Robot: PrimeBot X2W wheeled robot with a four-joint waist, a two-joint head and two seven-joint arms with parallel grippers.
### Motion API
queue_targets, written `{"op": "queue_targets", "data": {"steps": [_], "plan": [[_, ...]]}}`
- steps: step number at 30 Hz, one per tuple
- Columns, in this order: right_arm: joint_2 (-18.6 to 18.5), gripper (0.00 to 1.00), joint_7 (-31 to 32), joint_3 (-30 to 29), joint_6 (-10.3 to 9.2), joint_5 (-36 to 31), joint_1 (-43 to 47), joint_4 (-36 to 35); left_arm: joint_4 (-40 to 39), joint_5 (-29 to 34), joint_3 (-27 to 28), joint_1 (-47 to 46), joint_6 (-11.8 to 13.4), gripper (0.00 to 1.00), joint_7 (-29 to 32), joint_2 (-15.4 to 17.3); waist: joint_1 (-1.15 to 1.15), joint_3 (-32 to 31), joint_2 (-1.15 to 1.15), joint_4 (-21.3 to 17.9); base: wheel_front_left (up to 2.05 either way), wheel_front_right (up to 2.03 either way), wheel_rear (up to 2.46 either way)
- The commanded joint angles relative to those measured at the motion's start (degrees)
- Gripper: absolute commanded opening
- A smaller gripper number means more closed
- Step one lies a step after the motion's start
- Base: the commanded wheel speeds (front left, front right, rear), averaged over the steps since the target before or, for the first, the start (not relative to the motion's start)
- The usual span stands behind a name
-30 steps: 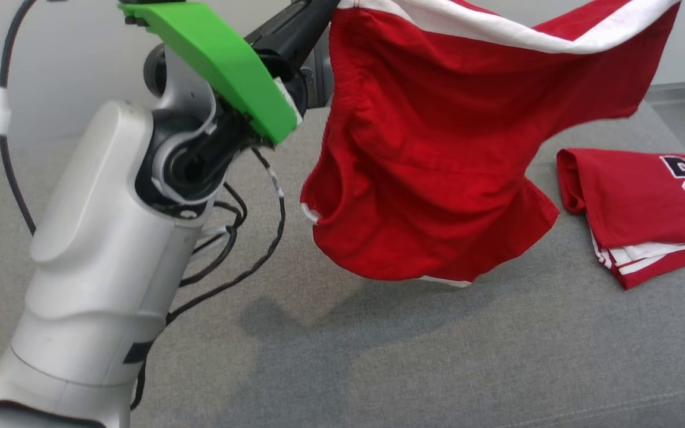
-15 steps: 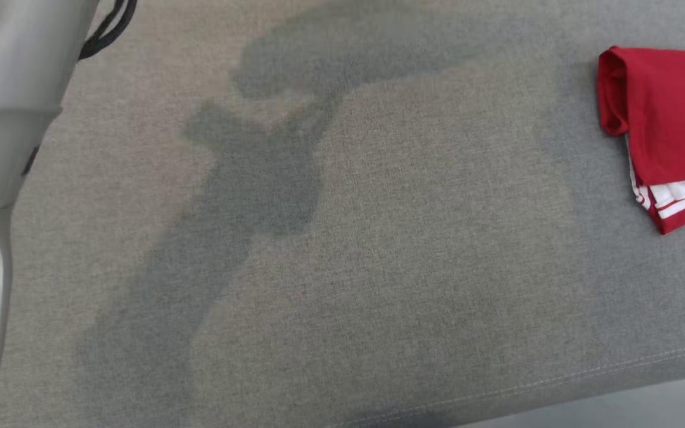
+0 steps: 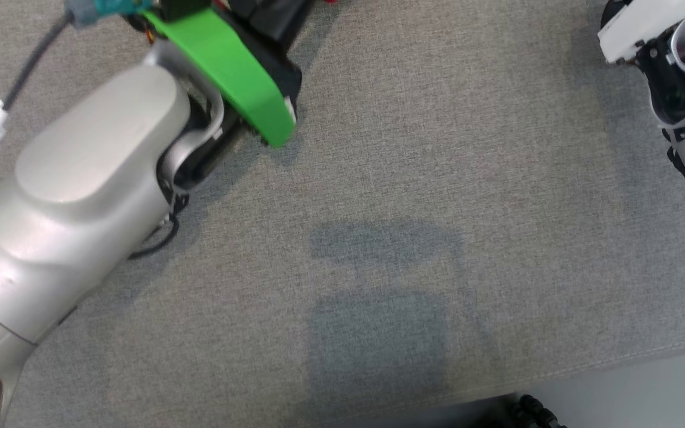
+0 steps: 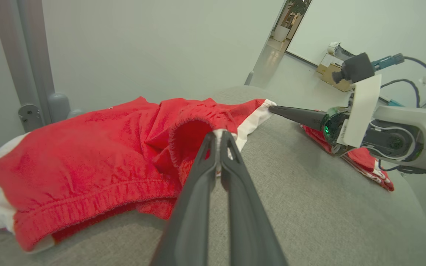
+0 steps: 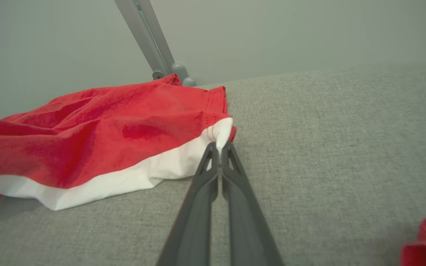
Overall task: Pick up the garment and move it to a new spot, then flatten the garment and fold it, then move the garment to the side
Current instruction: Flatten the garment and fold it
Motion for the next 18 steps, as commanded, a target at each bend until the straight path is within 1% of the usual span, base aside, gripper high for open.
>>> {"op": "queue_targets", "data": {"steps": [1,4,5,6,9,13,18], "plan": [[-1.9,0.0,0.0,1.5,-0.01,2.1,2.3,-0.8,-2.7,-1.8,-1.6,3.4,0.0,0.0,-0.4,1.4,-0.02,-0.7,0.0,0.0,0.0,0.0,0.0],[-4.6,0.0,0.3,3.8,-0.02,5.5,6.1,-2.4,-6.0,-3.2,-3.4,8.2,0.0,0.0,-0.4,3.8,-0.02,-3.1,0.0,-0.1,0.0,0.0,0.0],[-6.6,0.0,0.3,5.0,-0.02,7.5,8.9,-3.9,-7.7,-2.3,-4.4,11.3,0.0,0.0,-0.4,4.9,-0.02,-4.8,0.0,0.0,0.0,0.0,0.0],[-6.6,0.0,0.3,5.0,-0.02,7.5,8.9,-3.9,-7.7,-2.3,-4.4,11.3,0.0,0.0,-0.4,4.9,-0.02,-4.8,0.0,0.0,0.0,0.0,0.0],[-9.3,0.0,-0.3,7.0,-0.02,9.8,13.2,-6.3,-9.5,-1.0,-5.2,15.8,0.0,0.0,-0.4,6.4,-0.02,-7.6,0.0,-0.1,0.0,0.0,0.0],[-13.3,0.0,-0.6,9.8,-0.02,13.1,19.3,-12.1,-11.9,1.2,-5.5,21.7,0.0,0.0,-0.4,8.0,-0.02,-11.6,0.0,0.2,0.0,0.0,0.0],[-19.5,0.0,-2.7,10.9,-0.02,16.7,26.9,-18.8,-14.9,2.1,-3.7,28.5,0.0,0.0,-0.4,9.9,-0.02,-15.7,0.0,1.1,0.0,0.0,0.0]]}}
